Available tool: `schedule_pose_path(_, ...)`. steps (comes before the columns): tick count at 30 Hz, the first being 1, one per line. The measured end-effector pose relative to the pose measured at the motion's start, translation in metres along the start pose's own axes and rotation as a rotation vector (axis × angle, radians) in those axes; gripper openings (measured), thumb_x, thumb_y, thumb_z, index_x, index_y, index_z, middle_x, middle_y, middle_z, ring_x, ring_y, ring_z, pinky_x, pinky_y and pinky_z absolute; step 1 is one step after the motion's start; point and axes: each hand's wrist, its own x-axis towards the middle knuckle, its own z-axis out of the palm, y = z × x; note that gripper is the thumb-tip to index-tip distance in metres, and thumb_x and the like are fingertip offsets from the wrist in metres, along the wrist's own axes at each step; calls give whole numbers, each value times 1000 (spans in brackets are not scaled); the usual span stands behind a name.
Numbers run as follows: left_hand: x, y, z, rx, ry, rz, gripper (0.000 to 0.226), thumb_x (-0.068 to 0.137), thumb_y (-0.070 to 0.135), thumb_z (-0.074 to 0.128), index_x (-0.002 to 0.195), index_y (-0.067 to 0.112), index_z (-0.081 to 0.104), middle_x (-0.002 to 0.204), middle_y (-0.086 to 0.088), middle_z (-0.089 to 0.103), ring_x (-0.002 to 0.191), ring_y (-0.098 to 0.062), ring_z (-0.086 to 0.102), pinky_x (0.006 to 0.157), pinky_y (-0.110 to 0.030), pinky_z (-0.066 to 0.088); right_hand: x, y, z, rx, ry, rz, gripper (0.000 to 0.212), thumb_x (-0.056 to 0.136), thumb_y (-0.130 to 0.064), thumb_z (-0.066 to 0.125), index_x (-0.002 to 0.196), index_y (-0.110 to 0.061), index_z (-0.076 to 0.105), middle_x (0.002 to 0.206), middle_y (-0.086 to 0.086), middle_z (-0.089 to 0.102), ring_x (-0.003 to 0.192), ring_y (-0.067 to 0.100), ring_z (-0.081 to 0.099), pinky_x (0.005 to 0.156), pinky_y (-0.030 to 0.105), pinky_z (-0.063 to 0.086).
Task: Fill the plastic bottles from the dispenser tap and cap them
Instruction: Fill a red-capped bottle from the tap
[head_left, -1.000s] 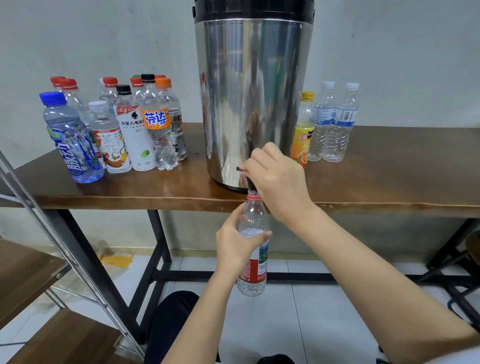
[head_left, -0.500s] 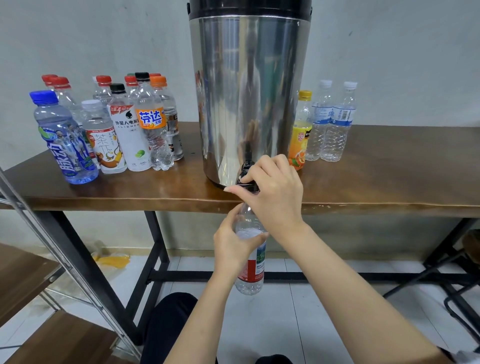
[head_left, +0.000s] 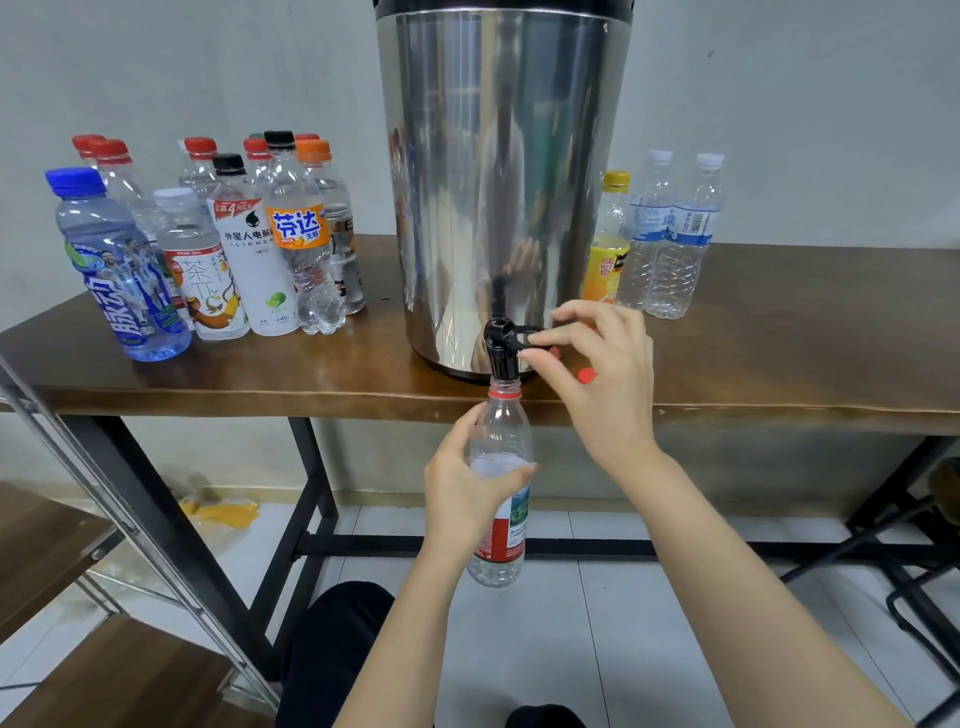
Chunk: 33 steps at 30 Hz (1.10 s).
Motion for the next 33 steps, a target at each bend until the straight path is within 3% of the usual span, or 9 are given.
schedule_pose_path(5,2,-1,2,-10,-44,-3,73,70,19,88,124,47,48,112,26,55,114,-10,54,89,-27,50,5,13,0,-30,-11,-76,23,91,-43,62,93,-23,75,104,-12,70,104,14,52,92,32,33)
schedule_pose_path(11,10,-4,-1,21,-74,58,75,68,21,89,121,52,45,126,22,56,118,-6,53,98,-33,51,1,19,12,-32,122,-162,28,95,-40,61,91,-16,75,99,-6,72,97,16,57,88,29,36)
schedule_pose_path(16,7,-12,6,-12,-39,80,76,69,24,88,132,45,49,133,21,56,124,-5,52,103,-36,49,-4,16,20,48,179,-132,29,96,-37,61,90,-12,75,99,-1,73,97,16,59,85,32,41)
schedule_pose_path(21,-2,-15,16,-39,49,93,80,71,22,87,133,50,45,126,22,51,118,14,47,93,-17,43,-8,15,24,109,180,-81,23,93,-31,65,93,-11,75,101,1,73,96,22,62,84,40,47)
schedule_pose_path(26,-3,-16,15,-35,41,83,83,71,24,86,137,50,45,118,18,50,112,16,47,95,-29,49,-11,14,26,175,184,-40,18,90,-26,68,94,-9,75,102,2,72,97,25,63,82,50,51)
schedule_pose_path(33,-3,-16,14,-21,47,69,84,71,23,87,127,62,40,116,22,49,111,16,47,94,-30,52,-11,17,25,189,181,-37,19,90,-28,68,93,-11,75,100,0,72,97,21,61,80,49,51)
